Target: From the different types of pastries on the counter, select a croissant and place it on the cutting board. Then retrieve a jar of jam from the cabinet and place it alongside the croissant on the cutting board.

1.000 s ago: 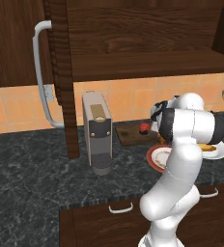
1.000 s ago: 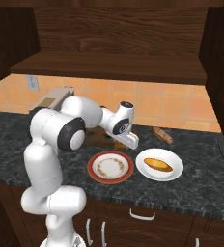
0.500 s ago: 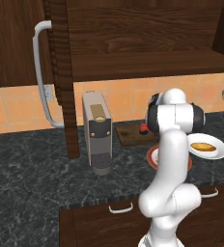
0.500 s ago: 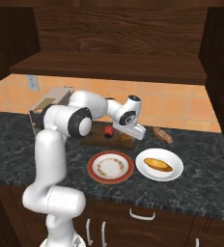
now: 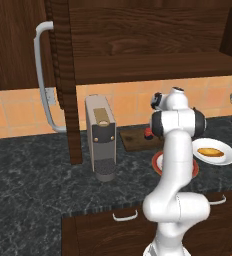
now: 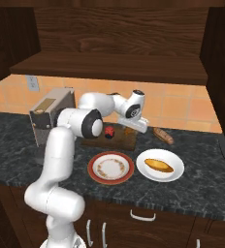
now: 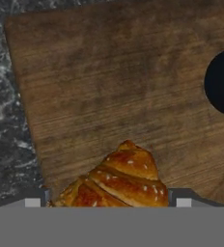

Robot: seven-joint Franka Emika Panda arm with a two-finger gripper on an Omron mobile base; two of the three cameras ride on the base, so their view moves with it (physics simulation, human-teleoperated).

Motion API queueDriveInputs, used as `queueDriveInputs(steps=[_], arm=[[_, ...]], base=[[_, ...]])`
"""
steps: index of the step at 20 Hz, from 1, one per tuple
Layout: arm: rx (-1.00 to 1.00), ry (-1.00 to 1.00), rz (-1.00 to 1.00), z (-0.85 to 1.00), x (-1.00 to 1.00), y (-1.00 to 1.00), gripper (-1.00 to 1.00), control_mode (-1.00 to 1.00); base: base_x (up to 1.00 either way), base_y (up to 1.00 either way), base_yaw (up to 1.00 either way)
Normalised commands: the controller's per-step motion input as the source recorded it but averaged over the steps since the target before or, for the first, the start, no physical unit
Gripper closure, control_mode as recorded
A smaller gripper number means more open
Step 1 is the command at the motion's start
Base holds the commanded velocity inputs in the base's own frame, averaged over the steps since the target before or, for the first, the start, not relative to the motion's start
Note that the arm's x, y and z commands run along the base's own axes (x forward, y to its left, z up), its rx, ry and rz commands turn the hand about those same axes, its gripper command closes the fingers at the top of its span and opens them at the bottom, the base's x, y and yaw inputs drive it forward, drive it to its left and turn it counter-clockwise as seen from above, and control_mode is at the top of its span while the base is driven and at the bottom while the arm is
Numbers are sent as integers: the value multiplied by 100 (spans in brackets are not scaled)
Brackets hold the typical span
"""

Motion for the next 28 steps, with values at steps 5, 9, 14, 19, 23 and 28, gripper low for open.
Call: queueDriveInputs(steps=[5, 9, 14, 19, 23, 28], arm=[[-3, 0, 7, -14, 14, 0, 100, -100], [-3, 0, 6, -29, 0, 1, 100, -100], [-5, -2, 17, -33, 5, 1, 100, -100], [-3, 0, 12, -35, 0, 10, 100, -100], [-1, 0, 8, -45, 0, 17, 100, -100], [0, 0, 7, -37, -27, 12, 100, -100]], base=[[0, 0, 0], [0, 0, 0], [0, 0, 0], [0, 0, 0], [0, 0, 0], [0, 0, 0]])
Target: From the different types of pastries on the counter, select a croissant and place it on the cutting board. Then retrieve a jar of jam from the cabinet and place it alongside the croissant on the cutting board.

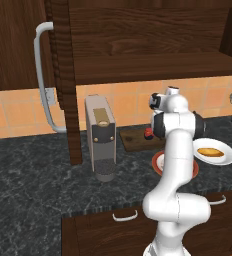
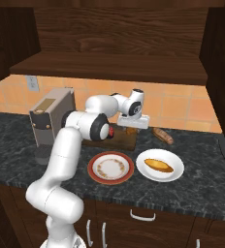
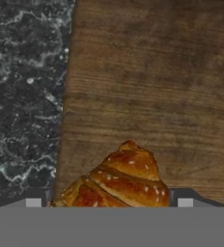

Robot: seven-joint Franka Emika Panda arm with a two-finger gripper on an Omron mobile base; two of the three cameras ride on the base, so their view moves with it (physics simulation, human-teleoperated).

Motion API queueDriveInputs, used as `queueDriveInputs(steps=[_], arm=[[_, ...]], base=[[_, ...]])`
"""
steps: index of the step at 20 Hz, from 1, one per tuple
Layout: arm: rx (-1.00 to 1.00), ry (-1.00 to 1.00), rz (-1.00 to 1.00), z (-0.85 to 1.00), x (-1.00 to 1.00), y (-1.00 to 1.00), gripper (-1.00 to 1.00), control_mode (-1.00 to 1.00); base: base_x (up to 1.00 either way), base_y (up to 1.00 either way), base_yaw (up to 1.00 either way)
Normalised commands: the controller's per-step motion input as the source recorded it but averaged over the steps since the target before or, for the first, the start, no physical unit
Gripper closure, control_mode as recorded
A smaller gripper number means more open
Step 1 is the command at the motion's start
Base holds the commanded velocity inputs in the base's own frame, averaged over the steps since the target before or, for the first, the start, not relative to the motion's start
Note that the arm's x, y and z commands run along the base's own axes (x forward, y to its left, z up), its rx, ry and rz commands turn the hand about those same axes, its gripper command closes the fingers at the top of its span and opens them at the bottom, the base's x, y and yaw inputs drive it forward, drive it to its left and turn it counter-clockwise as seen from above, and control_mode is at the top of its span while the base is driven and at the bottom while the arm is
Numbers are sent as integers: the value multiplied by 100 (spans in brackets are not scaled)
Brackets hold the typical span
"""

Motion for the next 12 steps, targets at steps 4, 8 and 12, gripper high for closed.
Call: queueDriveInputs(steps=[4, 8, 12], arm=[[0, -2, 11, -23, -55, 0, 100, -100], [0, -15, 9, -2, -78, 0, 100, -100], [-1, -11, 10, -21, -33, 2, 100, -100]], base=[[0, 0, 0], [0, 0, 0], [0, 0, 0]])
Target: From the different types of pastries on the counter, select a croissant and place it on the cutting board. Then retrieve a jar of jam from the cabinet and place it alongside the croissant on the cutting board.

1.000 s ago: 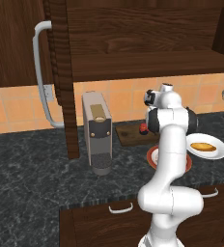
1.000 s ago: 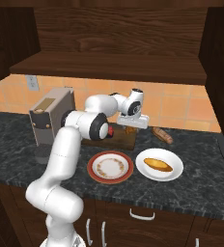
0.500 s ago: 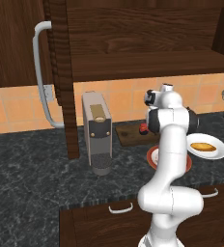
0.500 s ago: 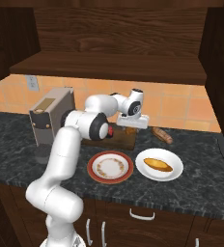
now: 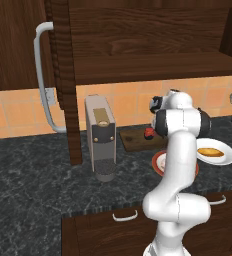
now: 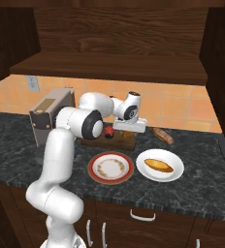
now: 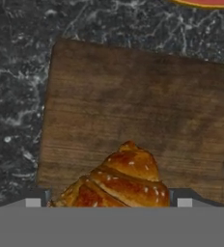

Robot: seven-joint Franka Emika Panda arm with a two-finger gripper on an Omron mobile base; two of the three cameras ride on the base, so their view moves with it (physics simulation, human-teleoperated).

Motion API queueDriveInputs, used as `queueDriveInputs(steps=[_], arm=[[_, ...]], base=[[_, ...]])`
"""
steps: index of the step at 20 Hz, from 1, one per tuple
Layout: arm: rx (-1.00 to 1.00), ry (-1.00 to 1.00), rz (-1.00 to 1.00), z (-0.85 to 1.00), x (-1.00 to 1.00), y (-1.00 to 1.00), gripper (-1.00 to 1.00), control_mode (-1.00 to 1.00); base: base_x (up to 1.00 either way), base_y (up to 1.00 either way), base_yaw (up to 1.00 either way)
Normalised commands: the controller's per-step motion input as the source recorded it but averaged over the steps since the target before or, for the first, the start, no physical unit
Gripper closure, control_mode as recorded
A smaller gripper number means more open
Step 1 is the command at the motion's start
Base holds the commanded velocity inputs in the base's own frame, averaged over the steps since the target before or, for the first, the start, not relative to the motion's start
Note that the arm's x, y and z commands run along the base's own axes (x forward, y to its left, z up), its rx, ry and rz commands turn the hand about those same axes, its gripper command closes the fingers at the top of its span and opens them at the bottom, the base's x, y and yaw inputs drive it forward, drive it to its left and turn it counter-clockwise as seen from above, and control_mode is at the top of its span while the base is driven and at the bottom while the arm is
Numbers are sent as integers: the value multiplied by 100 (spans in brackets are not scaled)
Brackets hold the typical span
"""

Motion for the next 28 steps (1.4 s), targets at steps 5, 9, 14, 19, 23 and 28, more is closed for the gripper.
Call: queueDriveInputs(steps=[5, 9, 14, 19, 23, 28], arm=[[-10, -16, 19, -61, 13, 8, 100, -100], [-8, -13, 23, -65, 32, -1, 100, -100], [-1, 3, 17, -65, -5, -9, 100, -100], [0, 21, 7, -90, -58, -20, -100, -100], [3, 21, 5, -74, -59, -19, -100, -100], [4, 7, 6, -5, -15, -2, -100, -100]], base=[[0, 0, 0], [0, 0, 0], [0, 0, 0], [0, 0, 0], [0, 0, 0], [0, 0, 0]])
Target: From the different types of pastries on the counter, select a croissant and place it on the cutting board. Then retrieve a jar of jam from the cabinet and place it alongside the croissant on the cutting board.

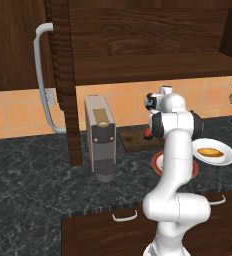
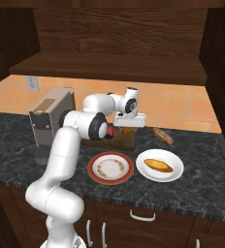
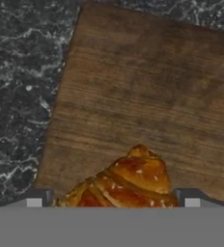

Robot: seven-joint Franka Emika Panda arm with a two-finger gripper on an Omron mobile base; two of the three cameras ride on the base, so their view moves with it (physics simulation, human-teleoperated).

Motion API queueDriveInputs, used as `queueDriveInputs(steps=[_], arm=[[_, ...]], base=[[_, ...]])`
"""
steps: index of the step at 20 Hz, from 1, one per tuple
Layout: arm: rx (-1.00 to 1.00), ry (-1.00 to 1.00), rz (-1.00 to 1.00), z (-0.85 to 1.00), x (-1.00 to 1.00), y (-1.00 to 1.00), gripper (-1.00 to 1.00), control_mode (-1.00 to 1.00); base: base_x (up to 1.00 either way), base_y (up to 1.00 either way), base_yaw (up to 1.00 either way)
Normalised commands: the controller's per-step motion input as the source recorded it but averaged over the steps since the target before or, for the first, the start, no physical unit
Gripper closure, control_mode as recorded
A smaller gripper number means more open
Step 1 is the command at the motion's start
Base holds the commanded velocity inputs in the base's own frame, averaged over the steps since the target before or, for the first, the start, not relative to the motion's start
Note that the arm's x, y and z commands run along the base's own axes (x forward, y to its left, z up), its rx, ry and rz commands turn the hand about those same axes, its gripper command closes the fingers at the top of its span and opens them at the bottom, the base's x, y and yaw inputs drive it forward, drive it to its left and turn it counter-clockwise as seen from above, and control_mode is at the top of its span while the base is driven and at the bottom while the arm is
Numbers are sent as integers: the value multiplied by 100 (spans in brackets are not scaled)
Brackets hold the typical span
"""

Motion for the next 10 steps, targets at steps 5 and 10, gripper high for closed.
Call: queueDriveInputs(steps=[5, 10], arm=[[3, 1, 8, 38, -15, 0, -100, -100], [1, -1, 1, 52, -27, -2, -100, -100]], base=[[0, 0, 0], [0, 0, 0]])
